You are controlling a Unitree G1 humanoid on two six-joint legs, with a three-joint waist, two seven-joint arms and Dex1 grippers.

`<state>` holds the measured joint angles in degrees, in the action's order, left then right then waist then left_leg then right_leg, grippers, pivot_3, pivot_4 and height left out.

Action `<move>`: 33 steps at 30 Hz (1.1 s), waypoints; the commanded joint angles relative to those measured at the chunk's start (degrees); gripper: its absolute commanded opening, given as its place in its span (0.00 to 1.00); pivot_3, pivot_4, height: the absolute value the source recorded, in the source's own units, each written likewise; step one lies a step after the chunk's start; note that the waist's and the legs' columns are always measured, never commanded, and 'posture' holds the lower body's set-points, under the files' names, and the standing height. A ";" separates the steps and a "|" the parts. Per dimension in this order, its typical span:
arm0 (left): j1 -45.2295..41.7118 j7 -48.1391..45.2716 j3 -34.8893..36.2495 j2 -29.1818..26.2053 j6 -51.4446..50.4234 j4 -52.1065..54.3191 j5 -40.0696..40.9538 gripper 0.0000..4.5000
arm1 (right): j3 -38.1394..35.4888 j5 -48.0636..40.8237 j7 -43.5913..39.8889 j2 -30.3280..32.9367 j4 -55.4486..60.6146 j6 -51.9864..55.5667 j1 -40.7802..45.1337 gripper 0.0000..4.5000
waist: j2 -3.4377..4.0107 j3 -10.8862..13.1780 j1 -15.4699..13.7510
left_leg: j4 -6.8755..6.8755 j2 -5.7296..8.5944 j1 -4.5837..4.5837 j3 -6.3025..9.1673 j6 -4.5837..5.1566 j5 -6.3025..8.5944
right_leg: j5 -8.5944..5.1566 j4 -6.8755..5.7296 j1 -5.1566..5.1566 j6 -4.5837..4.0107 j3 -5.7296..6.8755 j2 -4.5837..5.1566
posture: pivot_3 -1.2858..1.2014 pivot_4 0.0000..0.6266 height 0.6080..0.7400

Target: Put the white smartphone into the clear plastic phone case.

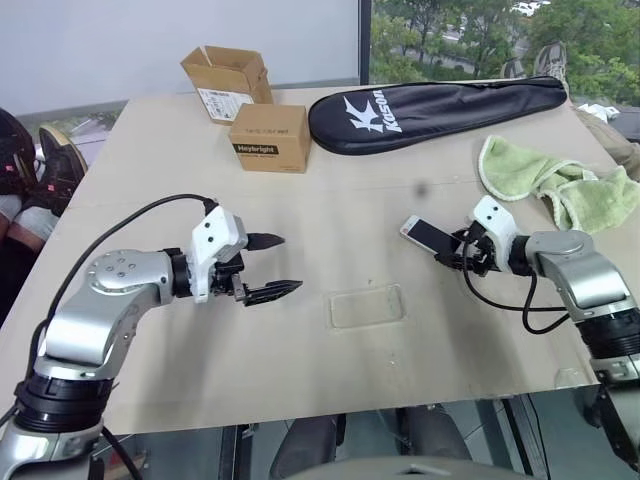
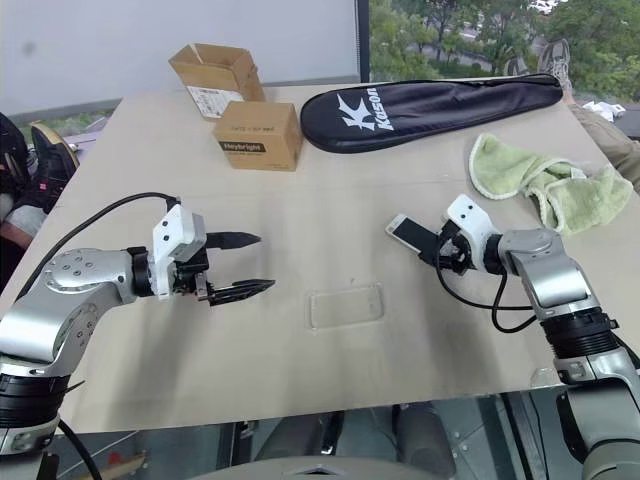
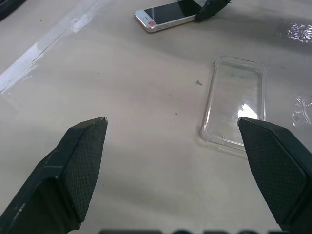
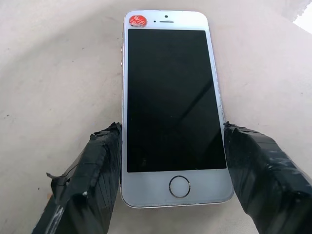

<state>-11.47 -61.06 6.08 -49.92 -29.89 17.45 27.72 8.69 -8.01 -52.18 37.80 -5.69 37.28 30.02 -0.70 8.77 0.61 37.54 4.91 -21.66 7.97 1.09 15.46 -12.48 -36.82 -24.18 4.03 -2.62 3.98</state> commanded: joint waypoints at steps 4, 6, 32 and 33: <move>-1.17 0.11 0.10 -0.09 0.72 0.53 -0.01 1.00 | 1.58 0.54 -1.63 0.73 -2.95 -0.07 -2.46 0.62 | 0.00 0.00 0.02 | 0.00 0.00 0.00 0.00 0.00 0.00 | 0.00 0.01 0.00 0.00 0.00 0.01 | 0.52 0.24 1.00; -1.16 0.13 0.16 -0.07 0.88 0.46 -0.06 1.00 | 0.62 -0.04 -1.26 0.27 -3.21 -0.45 -2.28 0.62 | -0.01 0.00 0.01 | 0.00 0.00 0.00 0.00 0.00 0.00 | 0.00 0.01 0.00 0.00 0.00 0.01 | 0.52 0.24 1.00; -6.16 -2.27 -4.15 4.64 1.61 -2.43 1.37 0.70 | 1.30 -2.48 -12.94 4.33 14.35 -17.78 -2.99 0.62 | 0.11 0.12 0.21 | -0.08 -0.01 -0.22 -0.04 -0.01 -0.01 | 0.00 0.02 -0.28 0.00 -0.06 0.01 | 0.52 0.24 1.00; -6.42 -2.35 -4.47 5.01 1.86 -2.59 1.23 0.60 | 1.68 -2.65 -13.02 4.43 15.96 -16.68 -2.81 0.62 | 0.11 0.12 0.22 | -0.08 -0.02 -0.23 -0.04 -0.01 -0.01 | 0.00 0.01 -0.29 0.00 -0.06 0.01 | 0.52 0.24 1.00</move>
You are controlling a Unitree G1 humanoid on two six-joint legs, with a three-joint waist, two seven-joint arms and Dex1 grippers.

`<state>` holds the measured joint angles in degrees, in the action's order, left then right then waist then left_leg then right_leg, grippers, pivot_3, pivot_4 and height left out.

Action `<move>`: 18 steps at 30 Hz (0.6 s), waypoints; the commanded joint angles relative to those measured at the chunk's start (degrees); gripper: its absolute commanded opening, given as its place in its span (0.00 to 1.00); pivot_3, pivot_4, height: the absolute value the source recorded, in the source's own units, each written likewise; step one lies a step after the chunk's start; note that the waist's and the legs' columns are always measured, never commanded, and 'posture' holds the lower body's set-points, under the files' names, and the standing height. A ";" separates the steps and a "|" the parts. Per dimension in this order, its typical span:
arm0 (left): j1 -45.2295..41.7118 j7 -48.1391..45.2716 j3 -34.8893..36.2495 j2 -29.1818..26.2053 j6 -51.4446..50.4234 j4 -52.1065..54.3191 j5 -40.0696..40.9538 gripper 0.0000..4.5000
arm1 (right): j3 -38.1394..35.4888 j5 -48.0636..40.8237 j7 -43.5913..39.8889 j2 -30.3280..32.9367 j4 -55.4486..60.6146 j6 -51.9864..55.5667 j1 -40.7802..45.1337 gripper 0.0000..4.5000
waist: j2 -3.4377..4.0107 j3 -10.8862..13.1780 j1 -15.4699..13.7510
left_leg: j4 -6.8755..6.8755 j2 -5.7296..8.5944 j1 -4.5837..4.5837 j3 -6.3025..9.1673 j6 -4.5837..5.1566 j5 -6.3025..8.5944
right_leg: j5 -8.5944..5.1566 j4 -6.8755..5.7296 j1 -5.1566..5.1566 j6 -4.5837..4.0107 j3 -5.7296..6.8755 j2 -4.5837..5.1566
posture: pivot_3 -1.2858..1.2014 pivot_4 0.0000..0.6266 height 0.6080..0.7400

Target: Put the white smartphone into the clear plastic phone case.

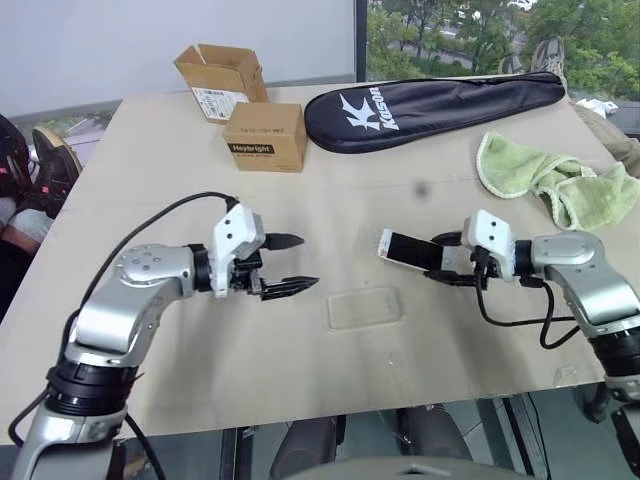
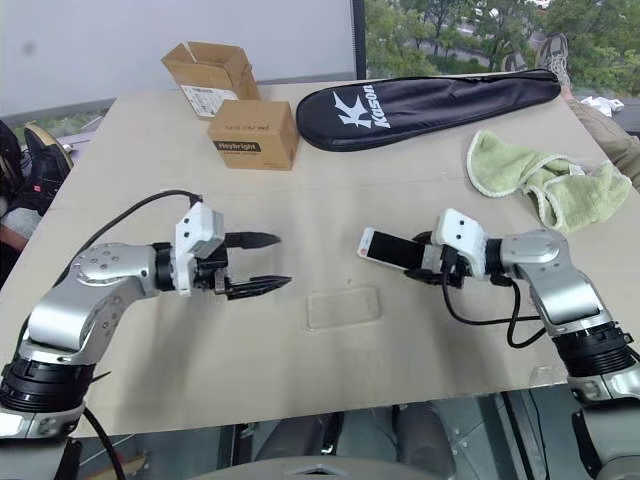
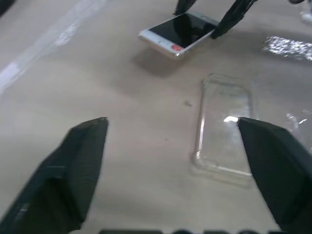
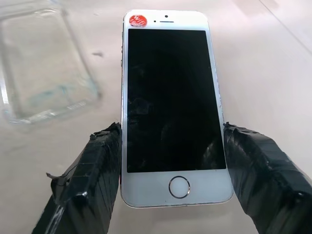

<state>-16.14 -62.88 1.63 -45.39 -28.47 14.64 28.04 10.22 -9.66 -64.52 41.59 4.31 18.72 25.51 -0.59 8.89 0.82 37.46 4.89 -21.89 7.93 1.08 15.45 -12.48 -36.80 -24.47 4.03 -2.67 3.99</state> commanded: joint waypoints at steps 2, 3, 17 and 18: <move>-2.40 -0.87 -0.71 1.18 0.75 -0.15 0.83 0.37 | 0.91 -1.42 -0.93 0.87 9.03 4.06 1.86 0.62 | 0.00 0.00 -0.06 | 0.00 0.00 -0.01 0.00 0.00 0.00 | 0.00 0.00 -0.01 0.00 0.00 0.00 | 0.52 0.24 1.00; -2.85 -1.02 -1.09 1.64 0.86 -0.41 0.78 0.28 | 1.34 -1.54 -1.17 0.98 10.39 4.95 1.86 0.62 | 0.00 0.00 -0.06 | 0.00 0.00 -0.01 0.00 0.00 0.00 | 0.00 0.00 -0.01 0.00 0.00 0.00 | 0.52 0.24 1.00; -2.53 -6.92 -4.81 1.38 -0.72 -0.46 1.65 0.01 | 12.08 6.36 -4.14 3.32 14.81 5.53 4.30 0.62 | -0.01 0.01 -0.01 | 0.01 0.00 -0.02 -0.02 0.00 0.00 | 0.00 0.00 -0.02 0.00 -0.01 -0.01 | 0.52 0.24 1.00; -1.89 -7.29 -5.16 1.08 -0.67 0.12 1.50 0.01 | 12.57 6.63 -4.46 3.46 15.16 5.67 4.50 0.62 | -0.01 0.00 -0.01 | 0.02 0.00 -0.02 -0.01 0.00 0.00 | 0.00 0.00 -0.02 0.00 0.00 -0.01 | 0.52 0.24 1.00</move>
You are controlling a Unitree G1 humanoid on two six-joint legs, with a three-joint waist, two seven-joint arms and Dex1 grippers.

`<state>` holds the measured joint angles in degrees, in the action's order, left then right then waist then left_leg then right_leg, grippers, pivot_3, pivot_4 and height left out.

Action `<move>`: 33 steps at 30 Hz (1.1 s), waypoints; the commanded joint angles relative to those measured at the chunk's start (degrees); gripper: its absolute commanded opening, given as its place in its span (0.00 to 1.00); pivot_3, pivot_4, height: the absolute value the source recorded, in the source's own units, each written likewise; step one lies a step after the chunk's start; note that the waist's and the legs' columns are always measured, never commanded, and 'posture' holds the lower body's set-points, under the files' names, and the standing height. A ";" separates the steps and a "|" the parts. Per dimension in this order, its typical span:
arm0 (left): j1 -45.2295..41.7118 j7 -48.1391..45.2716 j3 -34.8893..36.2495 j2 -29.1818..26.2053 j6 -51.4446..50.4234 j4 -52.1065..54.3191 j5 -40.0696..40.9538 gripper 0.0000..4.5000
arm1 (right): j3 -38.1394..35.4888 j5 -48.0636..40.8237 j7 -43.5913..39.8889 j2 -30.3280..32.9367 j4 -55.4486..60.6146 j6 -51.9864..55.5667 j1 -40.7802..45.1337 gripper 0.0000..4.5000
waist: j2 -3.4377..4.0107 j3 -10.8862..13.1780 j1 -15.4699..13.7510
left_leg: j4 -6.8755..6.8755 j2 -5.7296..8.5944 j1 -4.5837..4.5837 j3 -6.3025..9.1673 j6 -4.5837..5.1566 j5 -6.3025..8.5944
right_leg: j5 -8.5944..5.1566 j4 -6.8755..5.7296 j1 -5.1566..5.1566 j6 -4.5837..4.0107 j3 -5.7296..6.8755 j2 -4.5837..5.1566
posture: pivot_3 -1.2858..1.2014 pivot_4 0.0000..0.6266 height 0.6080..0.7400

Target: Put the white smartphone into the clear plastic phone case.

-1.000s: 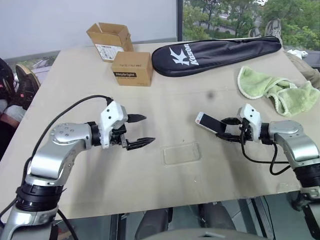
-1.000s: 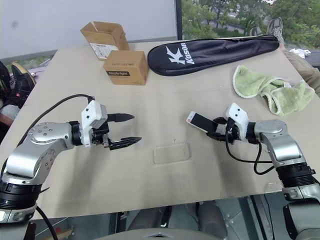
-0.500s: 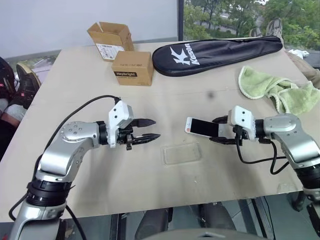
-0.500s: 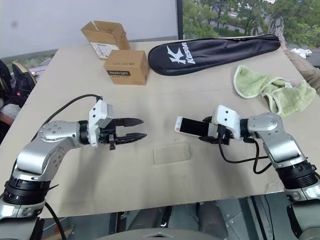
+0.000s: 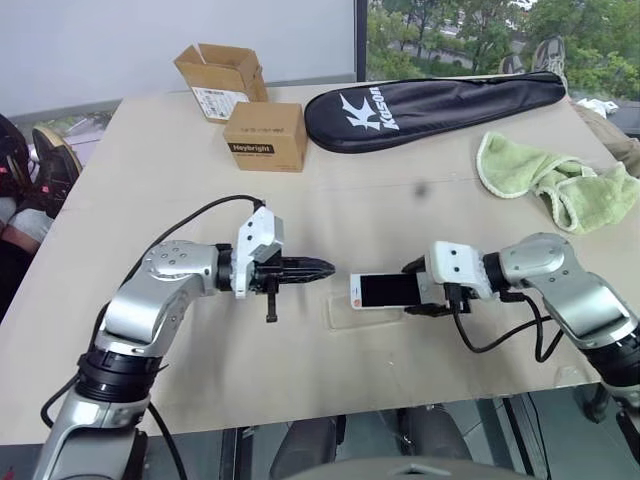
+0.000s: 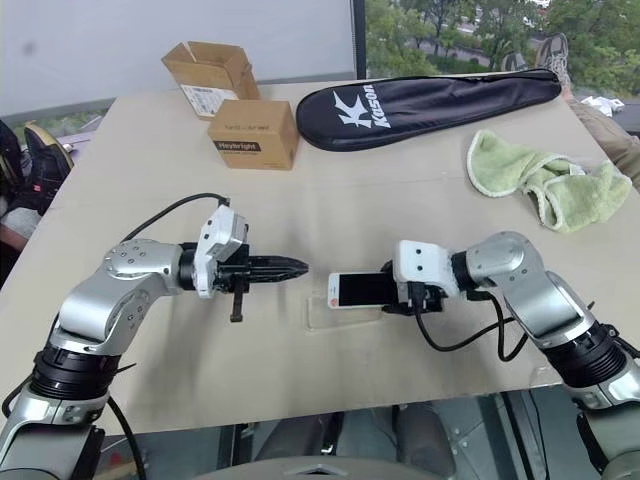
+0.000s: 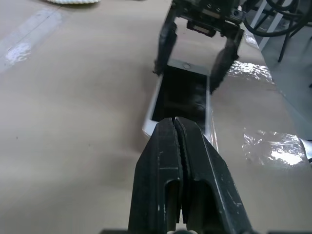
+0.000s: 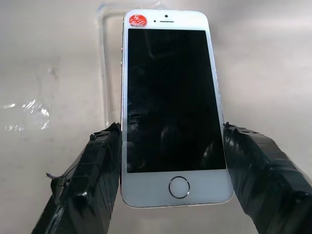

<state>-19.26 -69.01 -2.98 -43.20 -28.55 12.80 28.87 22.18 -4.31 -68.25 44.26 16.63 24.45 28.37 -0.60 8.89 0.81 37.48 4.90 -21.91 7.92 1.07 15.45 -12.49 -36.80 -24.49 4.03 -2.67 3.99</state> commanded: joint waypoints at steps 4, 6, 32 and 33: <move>1.80 -0.90 -1.35 -0.79 -0.75 3.01 0.34 0.01 | 2.34 2.37 -1.85 0.91 4.18 1.88 2.91 0.62 | -0.01 0.01 -0.06 | 0.00 0.00 -0.02 0.01 0.00 0.00 | 0.00 0.01 -0.01 0.00 0.01 0.00 | 0.52 0.24 1.00; 1.69 -0.74 -2.11 -0.88 -1.17 3.33 0.20 0.01 | 2.97 2.84 -2.15 0.90 4.42 2.48 3.37 0.62 | -0.01 0.00 -0.08 | 0.01 0.00 -0.02 0.01 0.00 0.00 | 0.00 0.00 -0.01 0.00 0.01 0.00 | 0.52 0.24 1.00; -0.55 1.11 -13.15 1.52 4.17 0.29 -12.75 0.01 | 9.03 8.20 -3.76 -0.67 5.54 8.53 8.21 0.62 | -0.01 0.00 -0.10 | 0.01 0.00 -0.03 0.01 0.00 0.00 | 0.00 0.00 -0.01 0.00 0.02 -0.01 | 0.52 0.24 1.00; -0.68 1.21 -13.58 1.73 4.29 0.08 -13.16 0.01 | 9.10 8.29 -3.75 -0.81 5.58 8.62 8.22 0.62 | -0.01 0.00 -0.11 | 0.01 0.00 -0.03 0.01 0.00 0.00 | 0.00 0.00 -0.01 0.00 0.02 -0.02 | 0.52 0.24 1.00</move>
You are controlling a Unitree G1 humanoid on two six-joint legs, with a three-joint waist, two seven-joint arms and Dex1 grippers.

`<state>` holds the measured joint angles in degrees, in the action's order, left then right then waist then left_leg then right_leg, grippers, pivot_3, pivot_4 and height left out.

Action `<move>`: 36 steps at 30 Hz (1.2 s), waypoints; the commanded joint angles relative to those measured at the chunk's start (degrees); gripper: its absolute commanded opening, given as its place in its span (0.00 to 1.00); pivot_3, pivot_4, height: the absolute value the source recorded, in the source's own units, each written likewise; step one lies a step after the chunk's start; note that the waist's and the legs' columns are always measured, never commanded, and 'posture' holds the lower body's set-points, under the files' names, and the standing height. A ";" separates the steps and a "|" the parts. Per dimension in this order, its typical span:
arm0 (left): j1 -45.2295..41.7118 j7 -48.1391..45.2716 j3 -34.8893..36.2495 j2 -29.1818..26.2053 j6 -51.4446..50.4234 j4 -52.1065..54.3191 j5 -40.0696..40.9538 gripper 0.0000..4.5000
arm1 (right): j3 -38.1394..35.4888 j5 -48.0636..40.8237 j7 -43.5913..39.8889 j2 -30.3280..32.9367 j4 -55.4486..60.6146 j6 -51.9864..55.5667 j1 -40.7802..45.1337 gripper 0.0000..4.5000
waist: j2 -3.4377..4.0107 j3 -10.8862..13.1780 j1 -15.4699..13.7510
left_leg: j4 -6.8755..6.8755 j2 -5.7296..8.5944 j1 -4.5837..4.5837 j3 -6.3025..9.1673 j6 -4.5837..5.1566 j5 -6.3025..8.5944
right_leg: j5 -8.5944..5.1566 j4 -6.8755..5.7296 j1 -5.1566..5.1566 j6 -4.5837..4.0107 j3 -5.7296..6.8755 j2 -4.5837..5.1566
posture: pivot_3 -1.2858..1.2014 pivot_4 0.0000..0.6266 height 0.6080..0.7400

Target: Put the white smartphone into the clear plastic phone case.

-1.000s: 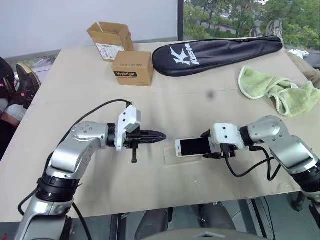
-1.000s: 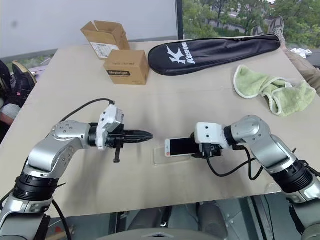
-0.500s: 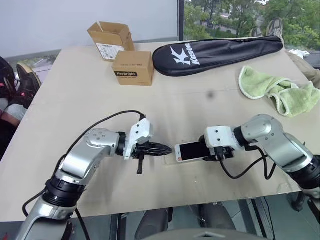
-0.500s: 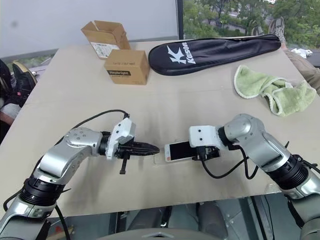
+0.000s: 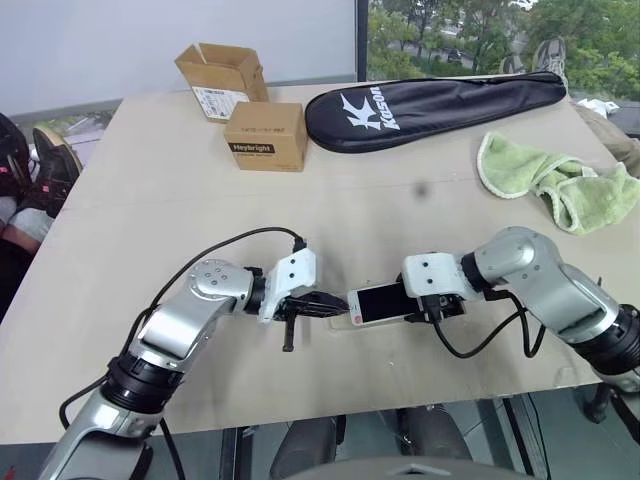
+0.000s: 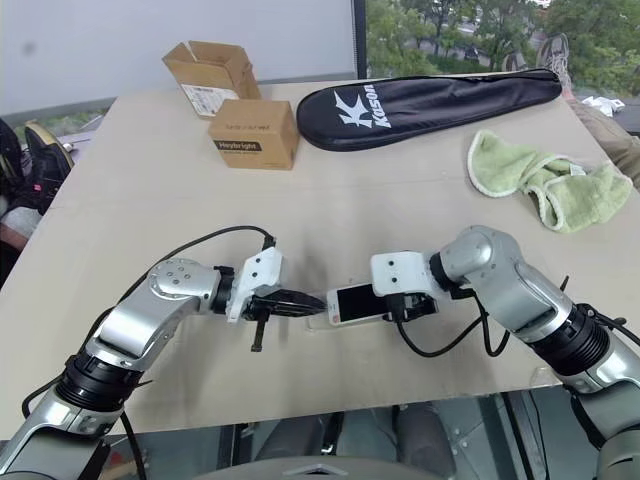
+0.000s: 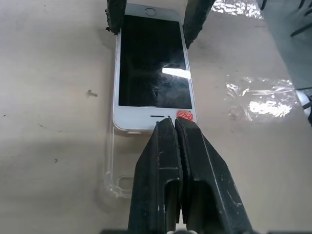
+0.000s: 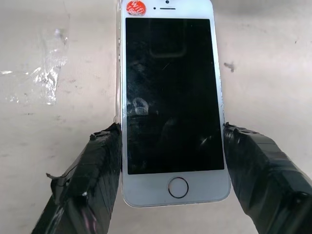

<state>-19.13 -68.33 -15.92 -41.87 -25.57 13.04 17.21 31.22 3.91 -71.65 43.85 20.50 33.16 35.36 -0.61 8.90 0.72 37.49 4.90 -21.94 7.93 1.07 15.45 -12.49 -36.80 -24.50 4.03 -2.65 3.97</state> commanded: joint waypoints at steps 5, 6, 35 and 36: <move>-1.52 0.86 -1.69 1.07 0.21 -0.46 -2.66 0.01 | 0.12 0.25 -0.33 -0.71 2.06 0.59 1.14 0.62 | 0.00 0.00 0.04 | 0.00 0.00 0.00 0.00 0.00 0.00 | 0.00 0.00 0.00 0.00 0.00 0.00 | 0.52 0.24 1.00; -1.72 0.96 -1.97 0.92 0.01 -0.61 -3.14 0.01 | 0.10 0.26 -0.31 -0.71 2.10 0.70 1.12 0.62 | 0.00 0.00 0.04 | 0.00 0.00 0.00 0.00 0.00 0.00 | 0.00 -0.01 0.00 0.00 0.00 0.00 | 0.52 0.24 1.00; -3.68 1.72 -4.67 -1.33 -10.28 3.40 -4.52 0.00 | -2.06 -2.40 0.88 -3.69 3.24 4.89 3.00 0.99 | -0.01 -0.01 0.04 | 0.02 -0.01 0.01 0.00 0.00 0.00 | 0.00 -0.03 0.00 0.00 -0.01 -0.17 | 0.52 0.24 1.00; -3.73 1.71 -4.68 -1.32 -10.35 3.42 -4.47 0.00 | -2.42 -2.82 1.09 -3.86 3.35 5.23 3.20 0.99 | 0.00 -0.01 0.04 | 0.02 -0.01 0.00 0.00 0.00 0.00 | 0.00 -0.03 0.00 0.00 -0.01 -0.16 | 0.52 0.24 1.00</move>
<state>-22.36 -66.50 -20.64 -42.94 -35.72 15.09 12.57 30.94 1.90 -70.82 40.15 21.57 38.15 37.23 -0.61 8.89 0.76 37.51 4.90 -21.94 7.94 1.07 15.45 -12.49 -36.83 -24.50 4.03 -2.66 3.81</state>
